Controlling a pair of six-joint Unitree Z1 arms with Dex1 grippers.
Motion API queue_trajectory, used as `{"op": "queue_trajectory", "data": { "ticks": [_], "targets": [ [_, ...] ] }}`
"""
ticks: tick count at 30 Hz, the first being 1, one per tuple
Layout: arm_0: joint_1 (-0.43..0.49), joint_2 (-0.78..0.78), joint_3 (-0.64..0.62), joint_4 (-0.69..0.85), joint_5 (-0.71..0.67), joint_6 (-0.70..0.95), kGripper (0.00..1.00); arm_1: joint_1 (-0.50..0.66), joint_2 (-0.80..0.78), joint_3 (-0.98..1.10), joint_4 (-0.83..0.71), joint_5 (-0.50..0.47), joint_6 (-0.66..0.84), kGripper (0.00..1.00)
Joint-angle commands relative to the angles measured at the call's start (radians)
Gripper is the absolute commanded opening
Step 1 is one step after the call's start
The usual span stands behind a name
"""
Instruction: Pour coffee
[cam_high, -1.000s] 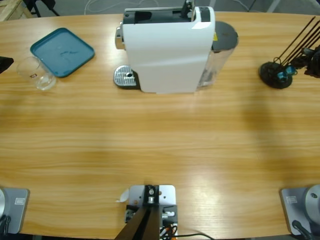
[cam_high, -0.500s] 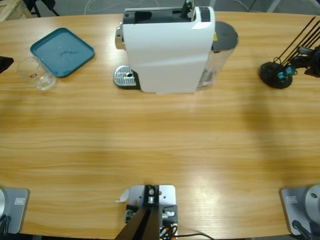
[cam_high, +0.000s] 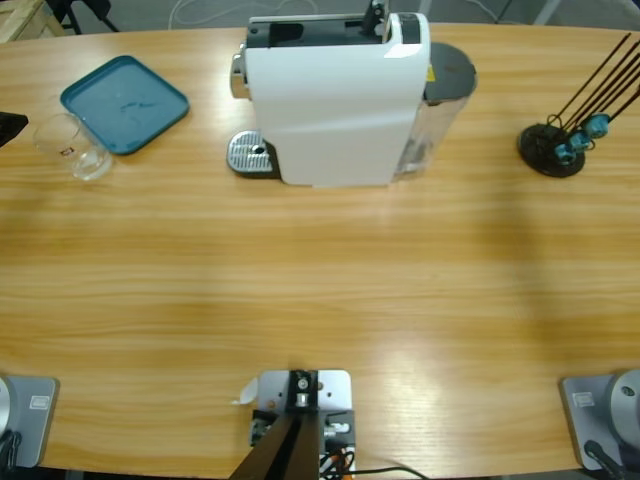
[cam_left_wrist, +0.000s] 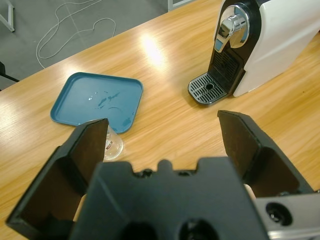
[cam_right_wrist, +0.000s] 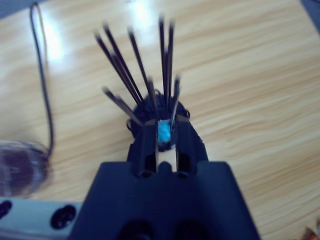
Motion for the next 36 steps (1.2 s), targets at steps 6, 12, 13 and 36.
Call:
{"op": "queue_trajectory", "data": {
  "ticks": [6,12,13,36],
  "targets": [
    [0.009,-0.004,0.043,-0.015,-0.03,-0.004,0.95,0.03,-0.051,-0.007,0.142,0.067,0.059,0.791],
    [0.009,0.002,0.046,-0.018,-0.032,-0.004,0.95,0.03,-0.052,0.169,-0.006,0.057,0.065,0.729],
    [0.009,0.005,0.046,-0.019,-0.033,-0.004,0.95,0.03,-0.044,0.18,-0.026,0.057,0.062,0.706],
    [0.009,0.032,0.051,-0.022,-0.032,-0.004,0.95,0.018,0.177,0.216,-0.245,0.06,0.051,0.6]
  ]
}}
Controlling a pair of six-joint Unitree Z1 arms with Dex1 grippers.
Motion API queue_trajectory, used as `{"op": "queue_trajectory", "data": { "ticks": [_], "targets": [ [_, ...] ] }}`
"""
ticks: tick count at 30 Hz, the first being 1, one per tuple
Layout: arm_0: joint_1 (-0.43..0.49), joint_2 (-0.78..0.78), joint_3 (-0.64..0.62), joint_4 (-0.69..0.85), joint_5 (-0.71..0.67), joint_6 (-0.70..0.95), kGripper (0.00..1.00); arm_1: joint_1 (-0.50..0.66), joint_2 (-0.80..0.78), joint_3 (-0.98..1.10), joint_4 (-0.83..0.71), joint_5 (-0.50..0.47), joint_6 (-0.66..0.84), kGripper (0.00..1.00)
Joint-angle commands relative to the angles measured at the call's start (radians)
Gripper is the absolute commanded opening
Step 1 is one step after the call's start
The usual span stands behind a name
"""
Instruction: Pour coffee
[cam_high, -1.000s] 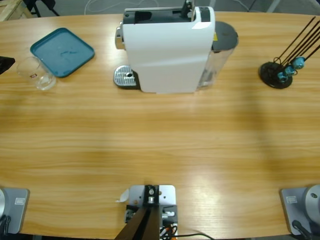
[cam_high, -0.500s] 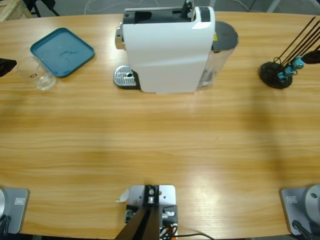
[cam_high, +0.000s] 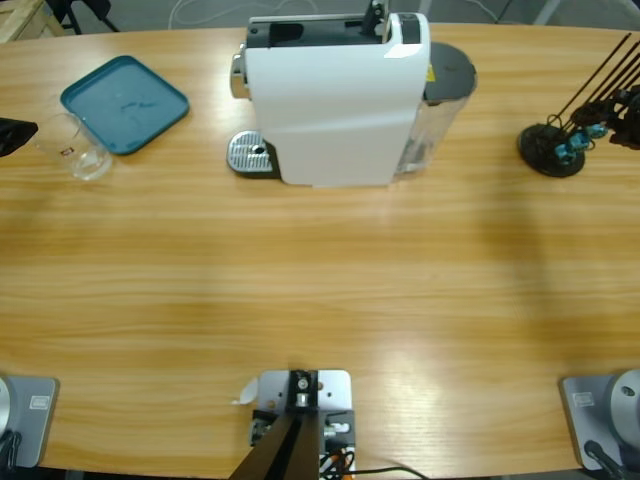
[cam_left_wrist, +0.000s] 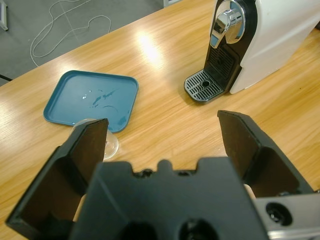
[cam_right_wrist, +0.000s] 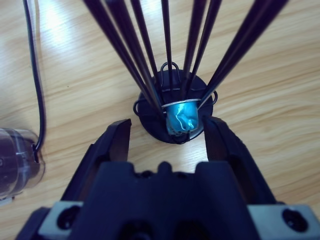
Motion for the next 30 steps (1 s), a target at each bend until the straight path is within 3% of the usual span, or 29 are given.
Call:
{"op": "queue_trajectory", "data": {
  "ticks": [1,17,18,19,23,25,27,29,30],
  "targets": [
    [0.008,0.023,0.038,-0.01,-0.011,-0.004,0.95,-0.005,0.056,0.031,-0.024,0.001,-0.002,0.598],
    [0.008,0.023,0.038,-0.012,-0.01,0.001,0.95,-0.035,0.073,0.036,-0.04,-0.017,-0.002,0.589],
    [0.008,0.023,0.038,-0.012,-0.01,0.002,0.95,-0.035,0.077,0.037,-0.04,-0.018,-0.002,0.567],
    [0.008,0.023,0.038,-0.012,-0.01,0.002,0.95,-0.036,0.08,0.037,-0.04,-0.019,-0.002,0.482],
    [0.008,0.023,0.038,-0.012,-0.01,0.002,0.95,-0.04,0.096,0.036,-0.04,-0.028,-0.002,0.458],
    [0.008,0.023,0.038,-0.012,-0.01,0.002,0.95,-0.041,0.099,0.036,-0.042,-0.029,-0.008,0.338],
    [0.008,0.023,0.038,-0.012,-0.01,0.002,0.95,-0.041,0.106,0.036,-0.047,-0.024,-0.023,0.328],
    [0.008,0.023,0.038,-0.012,-0.01,0.002,0.95,-0.041,0.112,0.036,-0.05,-0.019,-0.038,0.083],
    [0.008,0.023,0.038,-0.012,-0.01,0.002,0.95,-0.041,0.113,0.036,-0.053,-0.018,-0.045,0.009]
  ]
}}
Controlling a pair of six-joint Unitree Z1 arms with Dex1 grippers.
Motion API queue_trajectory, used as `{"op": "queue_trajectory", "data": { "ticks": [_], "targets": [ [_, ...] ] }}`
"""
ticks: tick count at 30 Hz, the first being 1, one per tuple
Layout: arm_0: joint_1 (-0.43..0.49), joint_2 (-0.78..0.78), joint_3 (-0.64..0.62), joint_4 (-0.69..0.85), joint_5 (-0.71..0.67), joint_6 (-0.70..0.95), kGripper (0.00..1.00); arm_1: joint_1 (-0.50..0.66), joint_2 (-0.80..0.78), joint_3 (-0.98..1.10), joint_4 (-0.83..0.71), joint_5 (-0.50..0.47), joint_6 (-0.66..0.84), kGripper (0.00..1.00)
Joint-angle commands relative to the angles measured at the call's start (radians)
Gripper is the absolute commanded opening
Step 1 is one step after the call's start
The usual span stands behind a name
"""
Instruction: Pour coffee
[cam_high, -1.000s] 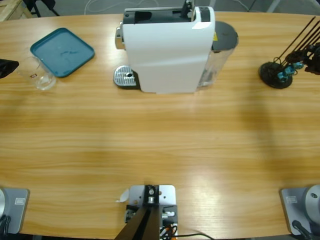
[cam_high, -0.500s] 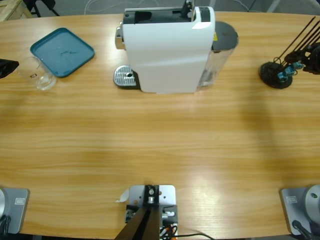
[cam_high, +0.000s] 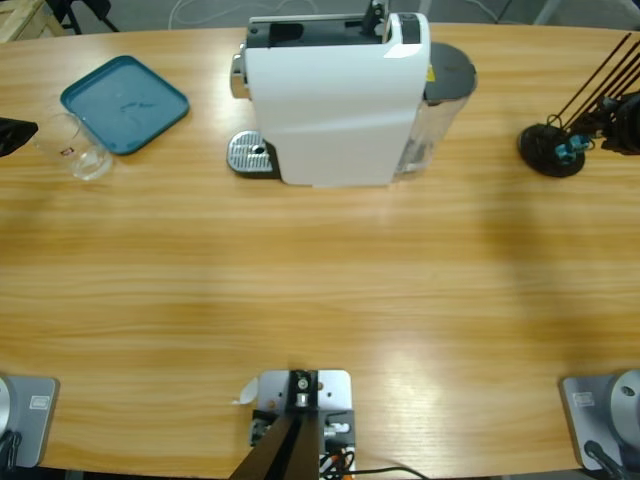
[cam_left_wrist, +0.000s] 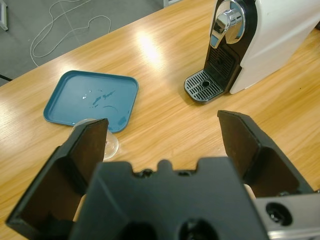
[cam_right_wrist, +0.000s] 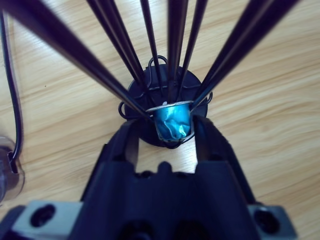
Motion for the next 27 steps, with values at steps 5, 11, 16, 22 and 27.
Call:
{"op": "queue_trajectory", "data": {
  "ticks": [5,11,16,22,27],
  "targets": [
    [0.008,0.023,0.038,-0.011,-0.01,0.002,0.95,-0.018,0.05,0.028,-0.022,-0.003,-0.063,0.0],
    [0.008,0.023,0.038,-0.011,-0.01,0.002,0.95,-0.018,0.051,0.03,-0.022,-0.014,-0.066,0.0],
    [0.008,0.022,0.038,-0.012,-0.01,0.002,0.95,-0.018,0.02,0.033,-0.022,-0.027,-0.073,0.0],
    [0.008,0.013,0.038,-0.013,-0.011,0.002,0.95,-0.018,-0.078,-0.018,0.03,-0.039,-0.097,0.0],
    [0.008,0.004,0.04,-0.014,-0.011,0.002,0.95,-0.017,-0.111,-0.13,0.135,-0.05,-0.107,0.0]
  ]
}}
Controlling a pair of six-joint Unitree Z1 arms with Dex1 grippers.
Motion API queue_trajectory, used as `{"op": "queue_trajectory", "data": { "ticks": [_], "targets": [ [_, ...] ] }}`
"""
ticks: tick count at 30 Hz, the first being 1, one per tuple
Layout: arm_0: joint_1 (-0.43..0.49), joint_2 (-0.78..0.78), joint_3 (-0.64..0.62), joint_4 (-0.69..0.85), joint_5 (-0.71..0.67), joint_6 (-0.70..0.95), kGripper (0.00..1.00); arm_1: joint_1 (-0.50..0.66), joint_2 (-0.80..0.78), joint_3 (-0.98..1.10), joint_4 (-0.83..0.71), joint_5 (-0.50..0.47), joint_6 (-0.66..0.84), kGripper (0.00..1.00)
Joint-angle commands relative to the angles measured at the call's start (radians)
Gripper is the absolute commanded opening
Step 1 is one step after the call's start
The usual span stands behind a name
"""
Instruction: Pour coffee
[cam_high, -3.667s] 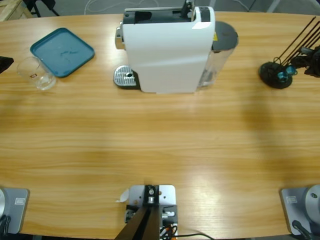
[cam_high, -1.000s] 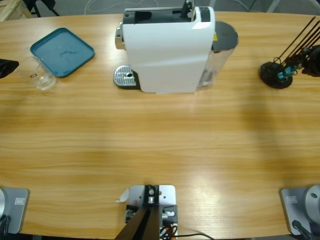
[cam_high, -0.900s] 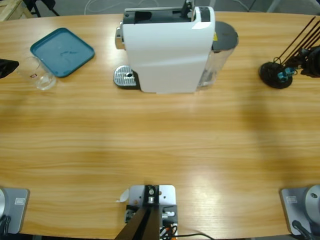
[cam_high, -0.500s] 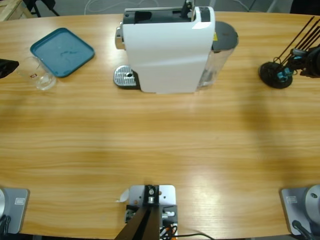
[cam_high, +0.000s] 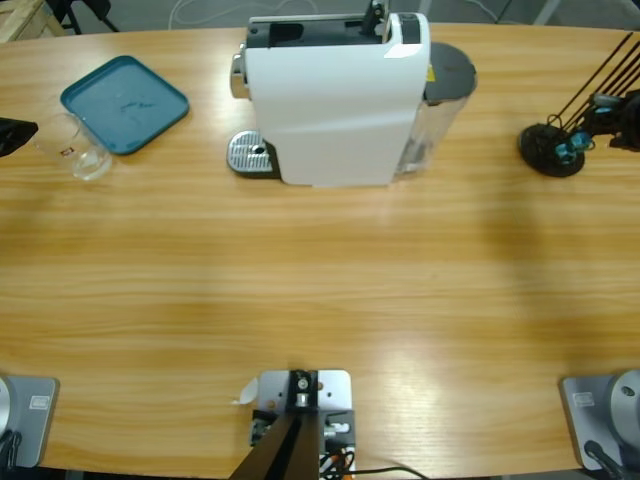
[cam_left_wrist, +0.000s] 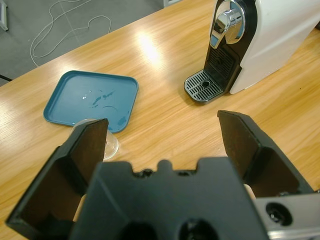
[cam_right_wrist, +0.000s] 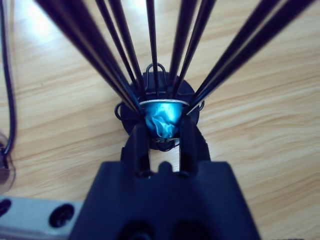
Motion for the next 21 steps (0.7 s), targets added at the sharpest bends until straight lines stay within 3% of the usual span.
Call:
{"op": "queue_trajectory", "data": {
  "ticks": [1,16,21],
  "targets": [
    [0.008,0.003,0.039,-0.012,-0.011,0.002,0.95,-0.015,-0.079,-0.137,0.146,-0.033,-0.024,0.0],
    [0.008,0.003,0.039,-0.02,-0.035,0.001,0.95,0.026,-0.207,-0.432,0.501,-0.061,-0.04,0.0],
    [0.008,0.015,0.036,-0.022,-0.055,-0.001,0.954,0.1,-0.22,-0.507,0.559,-0.044,-0.112,0.0]
  ]
}}
